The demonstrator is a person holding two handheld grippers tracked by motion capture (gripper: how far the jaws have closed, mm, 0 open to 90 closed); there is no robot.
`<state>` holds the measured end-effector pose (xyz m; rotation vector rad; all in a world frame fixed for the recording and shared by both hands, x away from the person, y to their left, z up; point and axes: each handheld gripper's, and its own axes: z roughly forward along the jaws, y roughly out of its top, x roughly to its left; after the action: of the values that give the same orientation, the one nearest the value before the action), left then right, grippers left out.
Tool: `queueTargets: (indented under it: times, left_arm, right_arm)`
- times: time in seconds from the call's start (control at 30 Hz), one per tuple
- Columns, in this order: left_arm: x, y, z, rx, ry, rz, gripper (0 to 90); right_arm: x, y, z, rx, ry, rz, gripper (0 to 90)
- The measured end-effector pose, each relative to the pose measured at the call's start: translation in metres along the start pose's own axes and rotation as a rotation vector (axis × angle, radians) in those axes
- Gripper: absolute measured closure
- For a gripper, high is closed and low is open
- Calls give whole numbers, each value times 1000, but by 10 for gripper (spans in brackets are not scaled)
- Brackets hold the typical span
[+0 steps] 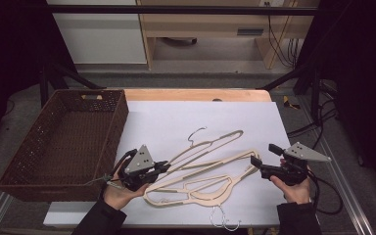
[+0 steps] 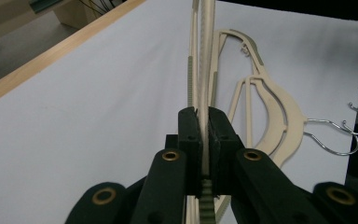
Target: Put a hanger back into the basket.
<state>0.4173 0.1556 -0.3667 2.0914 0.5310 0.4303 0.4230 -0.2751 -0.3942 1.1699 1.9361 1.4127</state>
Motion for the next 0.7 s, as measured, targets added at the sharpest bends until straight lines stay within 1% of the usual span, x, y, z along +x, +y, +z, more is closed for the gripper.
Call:
queueTargets:
  times: [0.03,0.07,0.27,0.3,0.33,0.37,0.4,0.43,0.47,0.5,0.53,0.6,0.63,0.7]
  left_arm:
    - [0,0,0,0,0,0,853]
    - [3,1,-7,-14,10,-14,853]
    - [14,4,-32,-49,48,-51,853]
    - [14,4,-32,-49,48,-51,852]
    - [17,4,-40,-64,65,-70,853]
    - [17,4,-40,-64,65,-70,853]
    - [19,4,-47,-69,85,-75,852]
    - [19,4,-47,-69,85,-75,853]
    - [21,5,-53,-75,93,-80,853]
    - [21,5,-53,-75,93,-80,853]
    - [22,5,-57,-89,102,-90,852]
    - [24,6,-63,-95,112,-91,852]
    - [24,6,-63,-95,112,-91,852]
    - [25,9,-72,-111,137,-97,853]
  right_arm:
    - [0,0,0,2,-2,2,157]
    - [0,0,0,4,-3,5,155]
    - [1,0,0,2,5,-5,129]
    - [1,0,0,2,5,-5,129]
    - [1,0,1,5,9,0,119]
    - [2,-1,2,5,2,0,112]
    - [1,-1,2,5,3,-4,106]
    - [1,-1,2,5,3,-4,106]
    - [2,-1,2,10,2,1,97]
    - [1,-1,2,13,2,-8,92]
    - [1,-1,2,15,0,-4,90]
    - [1,-1,2,16,-1,-4,82]
    - [1,-1,2,16,-1,-4,82]
    - [1,-1,2,14,3,-5,68]
